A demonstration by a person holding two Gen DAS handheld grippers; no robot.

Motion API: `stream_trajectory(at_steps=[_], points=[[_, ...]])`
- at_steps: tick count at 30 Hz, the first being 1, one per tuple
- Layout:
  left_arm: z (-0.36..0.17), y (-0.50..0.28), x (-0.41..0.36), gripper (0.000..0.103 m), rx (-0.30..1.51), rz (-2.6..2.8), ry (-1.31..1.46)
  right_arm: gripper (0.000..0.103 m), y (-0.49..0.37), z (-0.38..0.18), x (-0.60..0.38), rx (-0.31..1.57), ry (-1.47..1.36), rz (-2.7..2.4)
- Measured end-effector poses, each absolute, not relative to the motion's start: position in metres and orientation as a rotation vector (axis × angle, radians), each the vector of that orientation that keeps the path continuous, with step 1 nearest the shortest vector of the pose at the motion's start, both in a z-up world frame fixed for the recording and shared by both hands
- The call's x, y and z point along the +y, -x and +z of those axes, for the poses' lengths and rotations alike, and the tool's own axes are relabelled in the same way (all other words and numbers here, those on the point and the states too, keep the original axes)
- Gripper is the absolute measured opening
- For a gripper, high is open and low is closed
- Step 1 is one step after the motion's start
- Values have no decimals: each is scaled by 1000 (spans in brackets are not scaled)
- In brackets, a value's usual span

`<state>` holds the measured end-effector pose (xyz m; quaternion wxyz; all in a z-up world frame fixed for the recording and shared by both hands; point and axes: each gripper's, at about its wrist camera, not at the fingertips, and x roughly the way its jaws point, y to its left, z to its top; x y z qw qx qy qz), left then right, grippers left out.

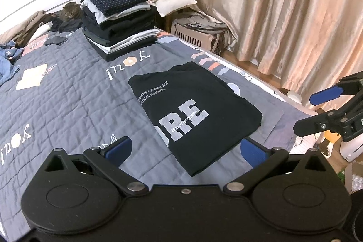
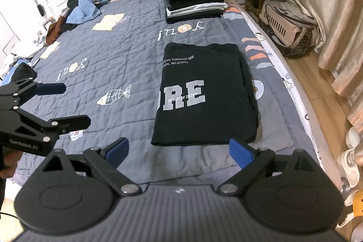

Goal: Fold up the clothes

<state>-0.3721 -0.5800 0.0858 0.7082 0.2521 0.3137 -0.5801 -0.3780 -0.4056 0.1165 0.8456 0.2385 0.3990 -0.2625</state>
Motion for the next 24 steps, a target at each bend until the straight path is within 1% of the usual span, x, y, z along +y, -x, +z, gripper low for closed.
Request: stream_trajectory(at_steps=[24], points=[[87,368,-577,103,688,-1303,-510,95,373,117,-400,850,-492,-545]])
